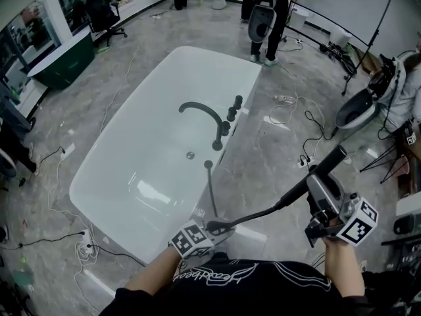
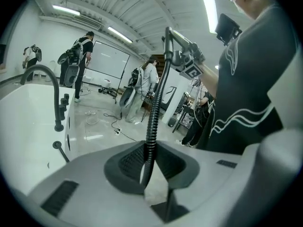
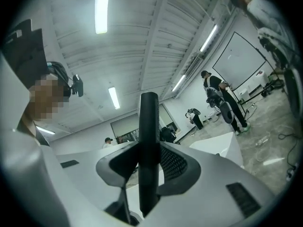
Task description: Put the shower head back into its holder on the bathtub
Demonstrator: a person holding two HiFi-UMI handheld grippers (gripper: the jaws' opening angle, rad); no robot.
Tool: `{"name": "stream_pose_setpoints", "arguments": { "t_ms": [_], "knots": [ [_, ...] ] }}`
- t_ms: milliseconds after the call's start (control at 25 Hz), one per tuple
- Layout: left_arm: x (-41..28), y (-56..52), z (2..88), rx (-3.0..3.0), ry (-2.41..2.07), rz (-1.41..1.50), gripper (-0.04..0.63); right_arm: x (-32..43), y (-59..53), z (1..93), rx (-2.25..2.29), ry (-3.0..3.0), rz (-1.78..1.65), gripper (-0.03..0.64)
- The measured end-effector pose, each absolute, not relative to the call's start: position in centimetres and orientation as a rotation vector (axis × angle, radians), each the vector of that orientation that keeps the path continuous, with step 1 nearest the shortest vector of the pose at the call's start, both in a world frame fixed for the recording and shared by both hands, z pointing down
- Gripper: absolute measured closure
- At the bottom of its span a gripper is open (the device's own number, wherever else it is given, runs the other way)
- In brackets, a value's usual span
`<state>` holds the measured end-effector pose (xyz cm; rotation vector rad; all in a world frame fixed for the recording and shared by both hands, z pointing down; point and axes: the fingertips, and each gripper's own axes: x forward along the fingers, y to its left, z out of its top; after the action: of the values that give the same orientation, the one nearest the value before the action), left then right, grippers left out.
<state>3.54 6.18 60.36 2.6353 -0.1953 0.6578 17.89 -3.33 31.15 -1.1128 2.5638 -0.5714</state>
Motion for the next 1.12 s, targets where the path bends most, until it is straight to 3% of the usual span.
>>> {"name": "stream_pose_setpoints", "arguments": {
  "t_ms": [240,1120],
  "knots": [
    [0.5,3.4,58.2,2.673,-0.269,0.684,0.529,16.9,-5.2,33.9,-1.238,2.605,-0.539,0.482],
    [-5.5,-6.9,47.4,2.756,-0.64,0.623,0.529,9.1,-4.4,33.7,-1.002,2.873,-0.452,0.482]
  ]
}}
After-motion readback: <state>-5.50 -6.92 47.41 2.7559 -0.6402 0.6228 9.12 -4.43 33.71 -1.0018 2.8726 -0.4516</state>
